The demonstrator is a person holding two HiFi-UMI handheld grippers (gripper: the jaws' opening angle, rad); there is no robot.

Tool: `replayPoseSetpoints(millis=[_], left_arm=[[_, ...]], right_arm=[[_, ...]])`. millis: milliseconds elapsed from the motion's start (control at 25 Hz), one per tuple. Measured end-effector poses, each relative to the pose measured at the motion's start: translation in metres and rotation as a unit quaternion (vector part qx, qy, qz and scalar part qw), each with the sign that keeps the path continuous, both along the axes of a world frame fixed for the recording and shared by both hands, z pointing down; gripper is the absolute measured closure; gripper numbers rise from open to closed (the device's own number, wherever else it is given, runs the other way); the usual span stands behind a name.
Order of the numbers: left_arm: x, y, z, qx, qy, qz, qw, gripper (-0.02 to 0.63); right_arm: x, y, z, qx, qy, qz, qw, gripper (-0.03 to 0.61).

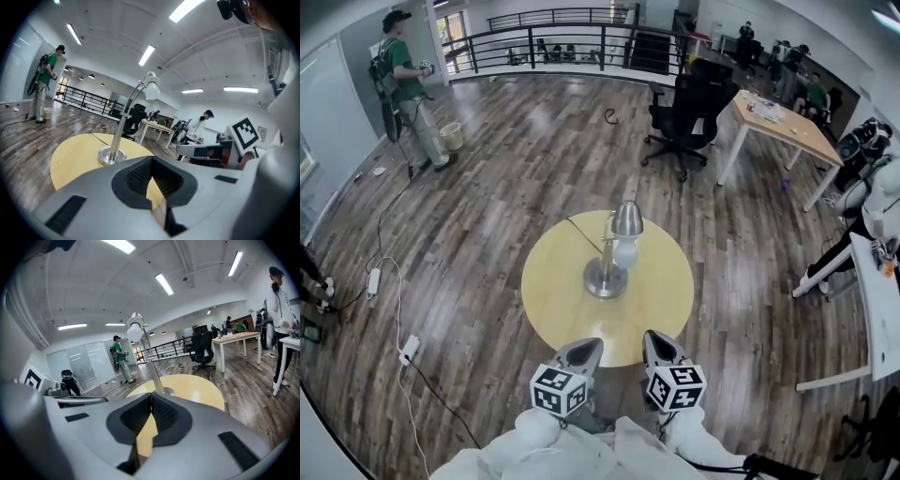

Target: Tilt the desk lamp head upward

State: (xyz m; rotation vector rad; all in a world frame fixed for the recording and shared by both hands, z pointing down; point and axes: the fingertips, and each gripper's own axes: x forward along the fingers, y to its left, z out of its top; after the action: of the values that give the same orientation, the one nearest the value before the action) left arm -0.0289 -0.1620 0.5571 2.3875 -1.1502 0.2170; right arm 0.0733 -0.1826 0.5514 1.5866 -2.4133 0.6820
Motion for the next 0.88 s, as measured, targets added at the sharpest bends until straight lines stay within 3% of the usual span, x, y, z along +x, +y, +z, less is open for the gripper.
replayPoseSetpoints(millis=[120, 320, 720, 880], left_arm=[[0.014, 0.045, 0.009, -0.012, -0.018, -0.031, 0.9993, 0.614], [0.024, 0.093, -0.008, -0.011, -0.012, -0.062, 0.9979, 0.614], [0.010, 0.133, -0.034, -0.001, 0.002, -0.079, 0.9969, 0.614], [0.005, 0.138, -0.042, 0.011, 0.005, -0.084, 0.9964, 0.614]], right_arm=[[0.017, 0.047, 0.010, -0.017, 0.001, -0.007, 1.000, 0.566], [0.031, 0.095, 0.000, -0.015, 0.002, -0.029, 0.999, 0.566], [0.002, 0.124, -0.027, 0.009, -0.019, -0.048, 0.999, 0.566], [-0.005, 0.126, -0.031, 0.022, 0.007, -0.055, 0.998, 0.566]])
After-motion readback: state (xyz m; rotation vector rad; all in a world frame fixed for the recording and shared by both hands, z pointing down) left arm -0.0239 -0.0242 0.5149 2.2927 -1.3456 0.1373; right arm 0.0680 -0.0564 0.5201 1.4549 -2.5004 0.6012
